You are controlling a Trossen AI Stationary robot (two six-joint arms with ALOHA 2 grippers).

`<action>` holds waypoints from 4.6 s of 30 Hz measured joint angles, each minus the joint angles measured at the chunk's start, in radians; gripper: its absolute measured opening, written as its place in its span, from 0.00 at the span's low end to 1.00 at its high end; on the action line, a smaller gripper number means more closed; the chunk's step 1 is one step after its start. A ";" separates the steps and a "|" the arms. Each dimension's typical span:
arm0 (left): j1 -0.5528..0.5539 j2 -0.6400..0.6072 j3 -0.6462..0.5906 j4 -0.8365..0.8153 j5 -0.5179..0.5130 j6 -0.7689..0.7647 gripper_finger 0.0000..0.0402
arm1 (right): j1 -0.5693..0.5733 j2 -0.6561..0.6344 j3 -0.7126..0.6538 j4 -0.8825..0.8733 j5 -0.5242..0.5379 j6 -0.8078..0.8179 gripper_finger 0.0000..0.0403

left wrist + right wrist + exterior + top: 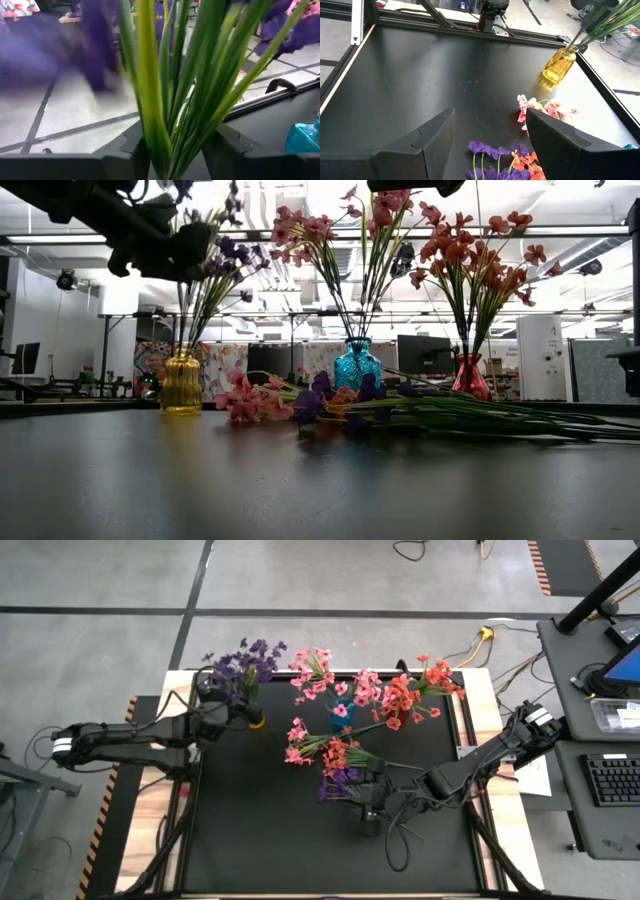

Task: Sort flowers into vase by color
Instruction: Put the purple flower into the yellow vase, then put the orange flower into the red vase

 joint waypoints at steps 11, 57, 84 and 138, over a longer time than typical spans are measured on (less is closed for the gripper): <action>-0.002 0.000 0.002 -0.203 0.116 -0.115 0.53 | 0.000 0.000 -0.002 -0.002 0.000 0.000 0.59; -0.028 -0.046 0.198 -1.031 0.528 -0.535 0.59 | 0.000 0.000 -0.003 -0.022 0.000 0.037 0.59; -0.411 -0.023 0.179 -1.075 0.611 -0.835 0.59 | 0.000 0.000 -0.003 -0.451 -0.192 0.498 0.59; -0.643 0.417 0.184 -0.539 0.547 -0.734 0.59 | -0.135 0.025 -0.087 -0.754 -0.270 0.695 0.58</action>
